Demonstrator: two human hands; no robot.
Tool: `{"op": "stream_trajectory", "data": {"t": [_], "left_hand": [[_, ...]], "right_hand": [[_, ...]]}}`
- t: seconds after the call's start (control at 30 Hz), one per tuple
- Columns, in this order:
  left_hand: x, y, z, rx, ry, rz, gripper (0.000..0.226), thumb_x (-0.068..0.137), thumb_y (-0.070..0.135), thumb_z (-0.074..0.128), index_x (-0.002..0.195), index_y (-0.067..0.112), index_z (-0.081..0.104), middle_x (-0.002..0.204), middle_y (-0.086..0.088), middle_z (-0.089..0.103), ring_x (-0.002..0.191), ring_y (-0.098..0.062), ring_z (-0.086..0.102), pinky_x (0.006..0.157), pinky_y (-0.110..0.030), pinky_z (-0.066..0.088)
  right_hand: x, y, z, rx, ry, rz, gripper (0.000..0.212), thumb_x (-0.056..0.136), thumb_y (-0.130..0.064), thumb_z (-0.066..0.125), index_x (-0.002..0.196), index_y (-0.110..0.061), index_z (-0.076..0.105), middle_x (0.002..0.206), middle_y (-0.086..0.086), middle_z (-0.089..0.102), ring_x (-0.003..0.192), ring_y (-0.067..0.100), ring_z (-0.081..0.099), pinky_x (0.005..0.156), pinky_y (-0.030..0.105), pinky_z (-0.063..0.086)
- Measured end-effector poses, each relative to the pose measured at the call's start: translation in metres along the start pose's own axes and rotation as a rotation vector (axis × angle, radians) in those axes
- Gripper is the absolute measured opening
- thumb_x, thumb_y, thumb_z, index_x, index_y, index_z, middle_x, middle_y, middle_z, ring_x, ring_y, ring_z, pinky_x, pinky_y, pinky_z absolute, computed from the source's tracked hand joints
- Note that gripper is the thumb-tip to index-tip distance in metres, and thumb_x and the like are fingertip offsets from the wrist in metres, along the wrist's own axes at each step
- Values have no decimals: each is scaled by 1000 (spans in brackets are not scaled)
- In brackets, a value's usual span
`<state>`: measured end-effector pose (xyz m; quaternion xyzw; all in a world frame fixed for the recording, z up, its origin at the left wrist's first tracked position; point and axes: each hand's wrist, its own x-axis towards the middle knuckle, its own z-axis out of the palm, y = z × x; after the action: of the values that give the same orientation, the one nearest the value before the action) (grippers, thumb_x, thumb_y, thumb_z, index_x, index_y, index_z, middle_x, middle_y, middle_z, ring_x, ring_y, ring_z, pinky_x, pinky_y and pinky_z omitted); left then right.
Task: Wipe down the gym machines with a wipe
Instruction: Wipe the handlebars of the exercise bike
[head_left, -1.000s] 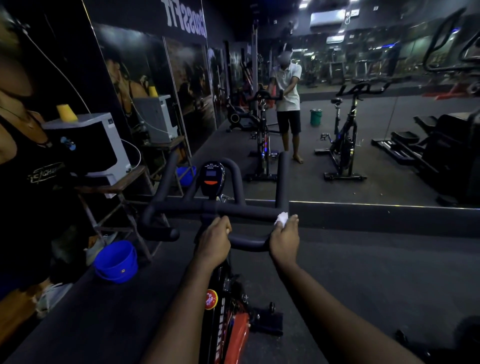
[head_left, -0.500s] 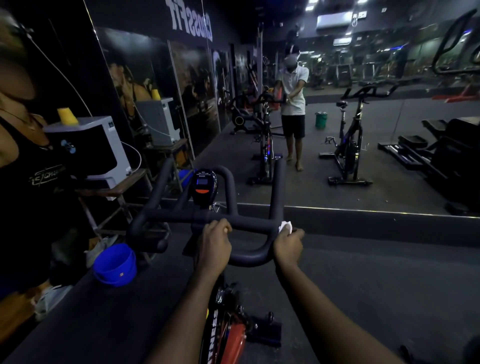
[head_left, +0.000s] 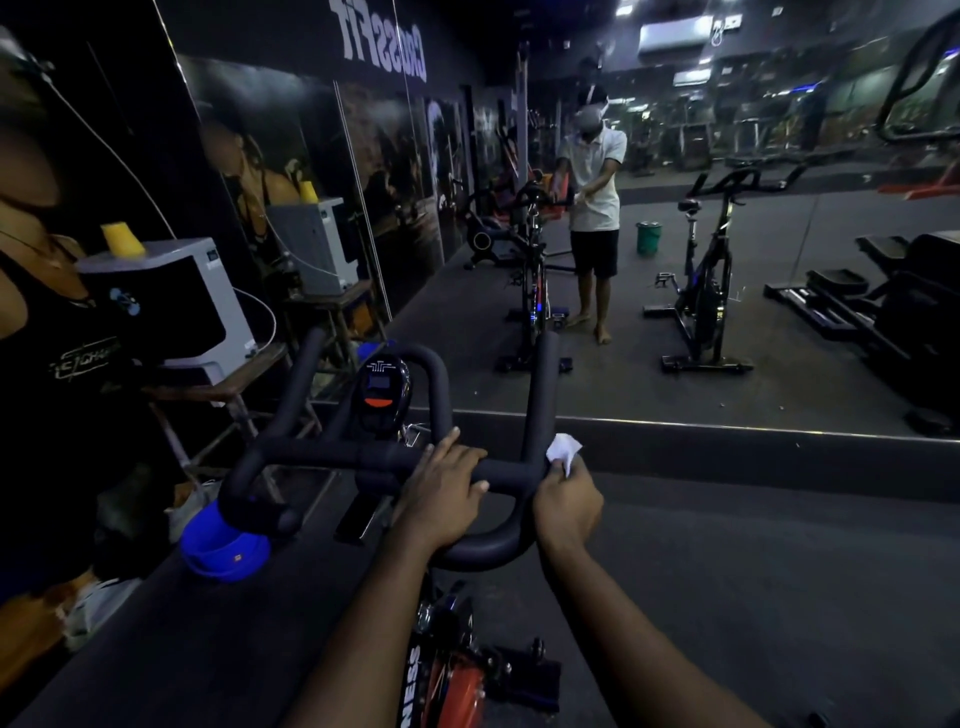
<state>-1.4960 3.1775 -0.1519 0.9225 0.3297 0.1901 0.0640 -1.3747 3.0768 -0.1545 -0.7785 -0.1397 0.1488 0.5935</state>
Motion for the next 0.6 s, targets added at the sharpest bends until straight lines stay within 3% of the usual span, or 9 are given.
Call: {"op": "stream_trajectory", "data": {"t": [0.2,0.3,0.4,0.5,0.6], "left_hand": [[-3,1,4,16,29,13,49,94,28,63,141,16,54,146,4,53,152,-16,22,124,-41,19],[-3,3,3,16,56,8,48,92,27,65,138,16,56,144,3,56,151,-17,26,124,-40,21],[-4,5,2,24,69,5,47,92,27,63,137,17,57,144,5,56,150,-15,26,123,-40,23],[-3,5,3,13,81,-11,46,92,27,61,137,17,58,145,5,55,150,-14,27,122,-40,25],[-7,8,2,-4,99,-26,42,93,23,59,134,14,62,142,1,59,146,-16,36,120,-40,30]], "right_hand": [[-1,16,0,185,-168,265,40,103,-31,46,121,-1,66,119,18,67,112,39,62,95,40,49],[26,15,8,238,-199,246,43,86,-41,42,104,-13,70,106,14,69,99,34,65,89,46,55],[25,10,5,314,-239,199,25,92,-29,41,81,-21,62,88,6,62,79,22,55,66,33,46],[0,27,-4,468,-293,242,24,95,-15,45,87,-17,69,80,12,66,71,20,57,64,32,46],[-22,45,-16,529,-428,272,24,96,-9,45,85,-18,64,67,4,53,59,14,47,57,28,39]]}}
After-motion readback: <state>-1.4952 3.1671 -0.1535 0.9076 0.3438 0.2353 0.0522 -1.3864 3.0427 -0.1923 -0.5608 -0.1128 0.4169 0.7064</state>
